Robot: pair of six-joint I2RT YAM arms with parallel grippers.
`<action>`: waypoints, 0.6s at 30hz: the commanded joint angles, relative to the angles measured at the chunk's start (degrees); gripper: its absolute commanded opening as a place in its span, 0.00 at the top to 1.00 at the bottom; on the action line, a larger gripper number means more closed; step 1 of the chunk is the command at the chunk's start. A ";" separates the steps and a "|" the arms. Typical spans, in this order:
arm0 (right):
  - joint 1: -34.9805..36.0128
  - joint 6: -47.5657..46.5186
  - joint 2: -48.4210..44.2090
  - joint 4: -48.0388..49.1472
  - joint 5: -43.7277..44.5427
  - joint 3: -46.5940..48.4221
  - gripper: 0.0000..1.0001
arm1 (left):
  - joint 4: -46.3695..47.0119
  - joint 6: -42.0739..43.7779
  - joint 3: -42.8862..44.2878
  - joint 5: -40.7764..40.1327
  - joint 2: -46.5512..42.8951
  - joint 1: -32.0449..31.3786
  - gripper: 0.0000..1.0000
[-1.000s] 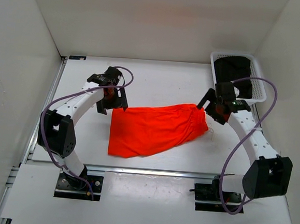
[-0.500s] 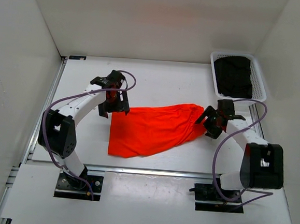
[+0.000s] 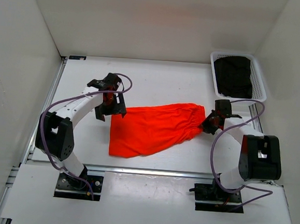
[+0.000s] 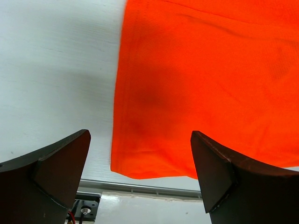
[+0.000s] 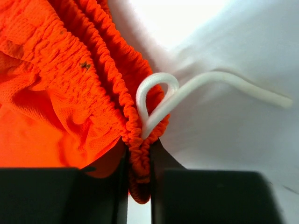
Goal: Fold and stack the shorts
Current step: Fold the shorts
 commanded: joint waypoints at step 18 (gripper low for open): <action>20.53 -6.99 -9.91 -23.37 27.92 20.49 1.00 | 11.35 -2.37 -13.33 7.78 3.33 5.44 0.45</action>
